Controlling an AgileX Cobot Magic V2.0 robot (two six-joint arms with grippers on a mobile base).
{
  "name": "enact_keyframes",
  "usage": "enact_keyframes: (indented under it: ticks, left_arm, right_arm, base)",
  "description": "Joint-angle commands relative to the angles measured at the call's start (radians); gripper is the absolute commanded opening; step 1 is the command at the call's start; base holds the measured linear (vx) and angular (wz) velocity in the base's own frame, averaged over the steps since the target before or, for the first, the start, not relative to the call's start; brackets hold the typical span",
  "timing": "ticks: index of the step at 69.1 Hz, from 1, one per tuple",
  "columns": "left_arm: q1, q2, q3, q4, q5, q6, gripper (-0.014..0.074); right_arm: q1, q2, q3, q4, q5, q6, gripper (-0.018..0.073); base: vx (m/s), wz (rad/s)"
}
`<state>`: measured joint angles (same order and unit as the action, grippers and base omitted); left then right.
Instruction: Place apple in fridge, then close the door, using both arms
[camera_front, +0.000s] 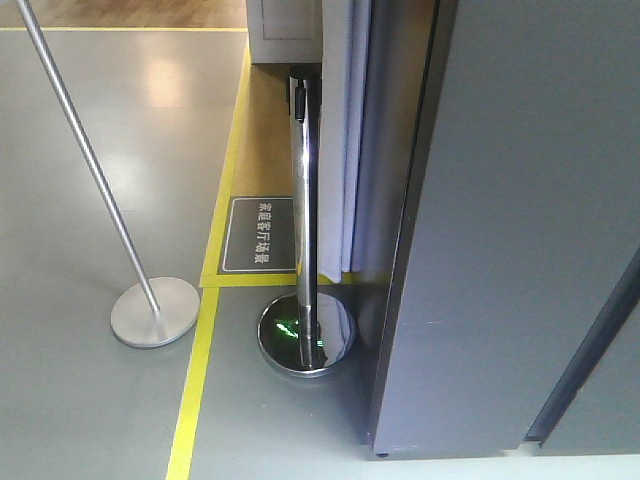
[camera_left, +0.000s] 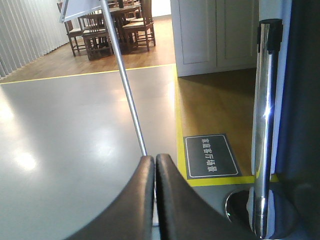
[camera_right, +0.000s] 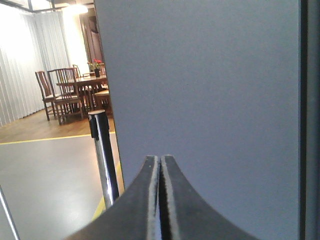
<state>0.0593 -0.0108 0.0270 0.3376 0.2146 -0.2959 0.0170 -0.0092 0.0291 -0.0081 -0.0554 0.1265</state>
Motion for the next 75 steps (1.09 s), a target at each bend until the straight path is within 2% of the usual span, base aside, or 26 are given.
enact_keyframes:
  ticks: [1, 75]
  left_arm:
    - [-0.003, -0.017, 0.015, -0.004, -0.064, -0.006, -0.0008]
    - [-0.003, -0.017, 0.015, -0.004, -0.064, -0.006, -0.0008]
  right_arm:
    - [-0.007, -0.005, 0.010, -0.010, -0.084, -0.011, -0.0002]
    - [-0.007, -0.005, 0.009, -0.010, -0.084, -0.011, -0.0002]
  base:
    - [0.00, 0.00]
    - [0.00, 0.00]
